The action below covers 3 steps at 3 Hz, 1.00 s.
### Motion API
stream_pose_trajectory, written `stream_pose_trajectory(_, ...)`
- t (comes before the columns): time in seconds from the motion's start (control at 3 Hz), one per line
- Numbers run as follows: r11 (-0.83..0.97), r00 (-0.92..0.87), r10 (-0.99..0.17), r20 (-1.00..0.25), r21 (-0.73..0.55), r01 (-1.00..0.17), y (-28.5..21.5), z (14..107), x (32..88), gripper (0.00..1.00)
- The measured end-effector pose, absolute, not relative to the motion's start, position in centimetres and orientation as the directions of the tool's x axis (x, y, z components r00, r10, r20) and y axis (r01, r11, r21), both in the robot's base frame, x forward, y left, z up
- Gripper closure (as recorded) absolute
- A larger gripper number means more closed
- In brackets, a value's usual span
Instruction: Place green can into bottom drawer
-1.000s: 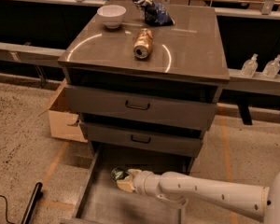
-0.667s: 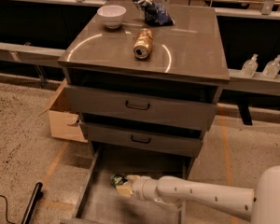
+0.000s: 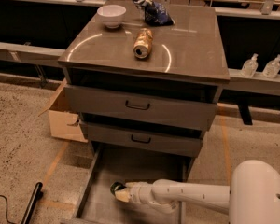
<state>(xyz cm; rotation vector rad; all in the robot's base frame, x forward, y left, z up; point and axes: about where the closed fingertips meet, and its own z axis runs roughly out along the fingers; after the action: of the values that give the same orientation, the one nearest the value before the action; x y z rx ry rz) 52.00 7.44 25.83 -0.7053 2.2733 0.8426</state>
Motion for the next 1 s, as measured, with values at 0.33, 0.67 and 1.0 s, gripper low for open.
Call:
stream_pose_trajectory(0.33, 0.665, -0.719, -0.267, -0.641, 0.417, -0.619, 8.3, 23.3, 52.0, 0.36)
stream_pose_trajectory(0.67, 0.671, -0.748, -0.266, -0.608, 0.441, -0.596, 8.8, 21.7, 52.1, 0.13)
stream_pose_trajectory(1.0, 0.674, -0.736, -0.264, -0.623, 0.427, -0.603, 8.0, 22.9, 51.9, 0.12)
